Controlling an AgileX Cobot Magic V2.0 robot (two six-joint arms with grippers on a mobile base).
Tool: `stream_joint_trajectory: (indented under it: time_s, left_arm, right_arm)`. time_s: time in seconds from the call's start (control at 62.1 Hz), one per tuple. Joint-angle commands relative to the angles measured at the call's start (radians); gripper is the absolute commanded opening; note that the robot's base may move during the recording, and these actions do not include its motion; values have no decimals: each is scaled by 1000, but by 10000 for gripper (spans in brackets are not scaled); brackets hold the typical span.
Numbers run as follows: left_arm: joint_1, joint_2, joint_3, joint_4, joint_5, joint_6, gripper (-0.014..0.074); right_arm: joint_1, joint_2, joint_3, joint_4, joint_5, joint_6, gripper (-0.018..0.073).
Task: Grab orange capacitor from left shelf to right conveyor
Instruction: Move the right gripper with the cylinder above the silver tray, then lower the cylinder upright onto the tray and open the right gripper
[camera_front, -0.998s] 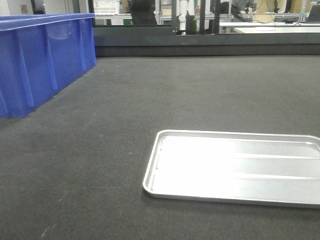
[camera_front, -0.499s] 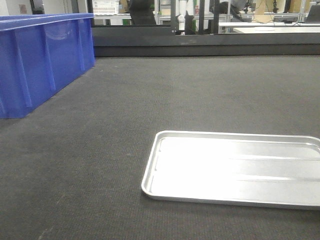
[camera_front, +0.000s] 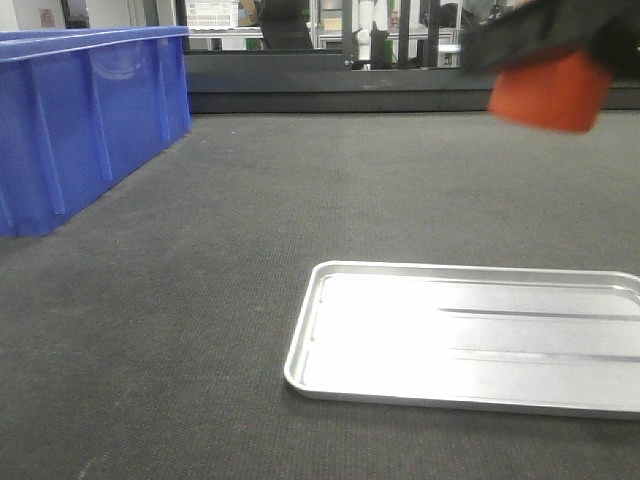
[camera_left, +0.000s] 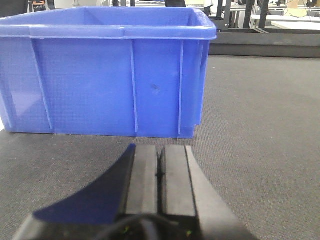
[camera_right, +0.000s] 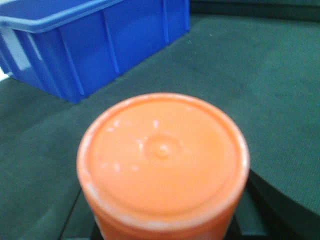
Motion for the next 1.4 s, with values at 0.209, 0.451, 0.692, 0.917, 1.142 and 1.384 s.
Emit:
stream_joint_trajectory:
  time_s: [0.209,0.451,0.692,0.917,1.142,1.384]
  left_arm:
    - [-5,-10,28,-6,-88,-4,-125]
    - [-5,-10,28,-6,-88,-4,-125]
    - [-5,-10,28,-6,-88,-4,-125]
    - [-5,-10,28,-6,-88,-4,-125]
    - [-5,-10,28,-6,-88,-4,-125]
    - [-5,-10,28,-6,-88,-4,-125]
  right_arm:
    - [-49,211,-32,-8,-162,-12,56]
    - [-49,306,-32,-8,-165,-12,56]
    - [-46,315,-32,-8,-189,-11,56]
    - [-46,323,-32,-8,-166,-11,95]
    - [-46,323,-32,-8,-159,1,450]
    - [-46,323,-32,-8,-136,10,560]
